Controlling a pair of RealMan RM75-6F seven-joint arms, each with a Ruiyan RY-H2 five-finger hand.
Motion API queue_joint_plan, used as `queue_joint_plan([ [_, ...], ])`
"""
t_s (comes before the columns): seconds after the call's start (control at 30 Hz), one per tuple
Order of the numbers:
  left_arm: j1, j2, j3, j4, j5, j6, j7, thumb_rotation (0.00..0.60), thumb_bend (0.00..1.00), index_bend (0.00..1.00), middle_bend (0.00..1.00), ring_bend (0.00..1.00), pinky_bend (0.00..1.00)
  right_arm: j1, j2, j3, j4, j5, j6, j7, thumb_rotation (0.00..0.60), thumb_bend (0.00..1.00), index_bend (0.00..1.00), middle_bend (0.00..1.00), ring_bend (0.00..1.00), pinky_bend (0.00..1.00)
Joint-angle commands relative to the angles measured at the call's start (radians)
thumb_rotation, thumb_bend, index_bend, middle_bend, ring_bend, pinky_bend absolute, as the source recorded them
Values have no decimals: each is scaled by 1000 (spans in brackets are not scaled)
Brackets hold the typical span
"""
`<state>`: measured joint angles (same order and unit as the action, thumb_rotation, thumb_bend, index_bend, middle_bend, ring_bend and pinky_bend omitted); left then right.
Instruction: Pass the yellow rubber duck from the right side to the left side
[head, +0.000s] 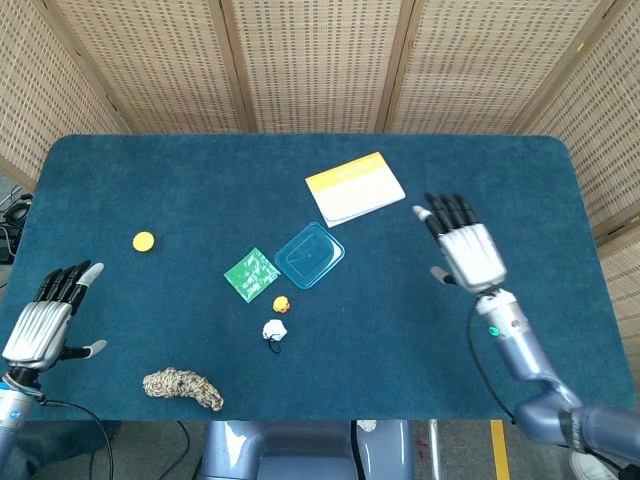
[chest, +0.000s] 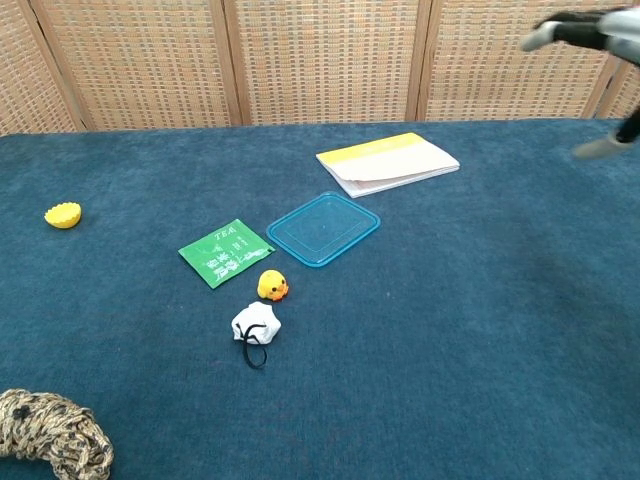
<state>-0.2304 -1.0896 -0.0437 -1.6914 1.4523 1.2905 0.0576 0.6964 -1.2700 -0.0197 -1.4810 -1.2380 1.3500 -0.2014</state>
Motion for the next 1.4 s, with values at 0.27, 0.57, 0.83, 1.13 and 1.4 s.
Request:
queue_joint_plan([
  [0.27, -220, -82, -69, 82, 135, -158, 32, 600, 48, 0, 0, 0, 0, -289, 85, -68, -66, -8, 161, 158, 600, 0, 6, 0, 0, 0],
  [0.57, -466, -213, -107, 147, 126, -450, 119, 600, 107, 157, 0, 0, 0, -368, 131, -71, -128, -74, 193, 145, 600, 0, 18, 0, 0, 0],
  [0.83, -600, -347, -141, 228, -6, -603, 234, 600, 180, 295, 0, 0, 0, -399, 165, -28, -155, -74, 168, 131, 600, 0, 32, 0, 0, 0],
  [1.13, -649, -413, -126, 310, -106, -648, 283, 600, 248, 349, 0, 0, 0, -412, 161, 10, -141, -71, 116, 131, 600, 0, 40, 0, 0, 0],
  [1.4, -679, -479, -111, 380, -124, -651, 282, 600, 274, 360, 0, 0, 0, -422, 158, 35, -142, -84, 107, 122, 600, 0, 45, 0, 0, 0],
])
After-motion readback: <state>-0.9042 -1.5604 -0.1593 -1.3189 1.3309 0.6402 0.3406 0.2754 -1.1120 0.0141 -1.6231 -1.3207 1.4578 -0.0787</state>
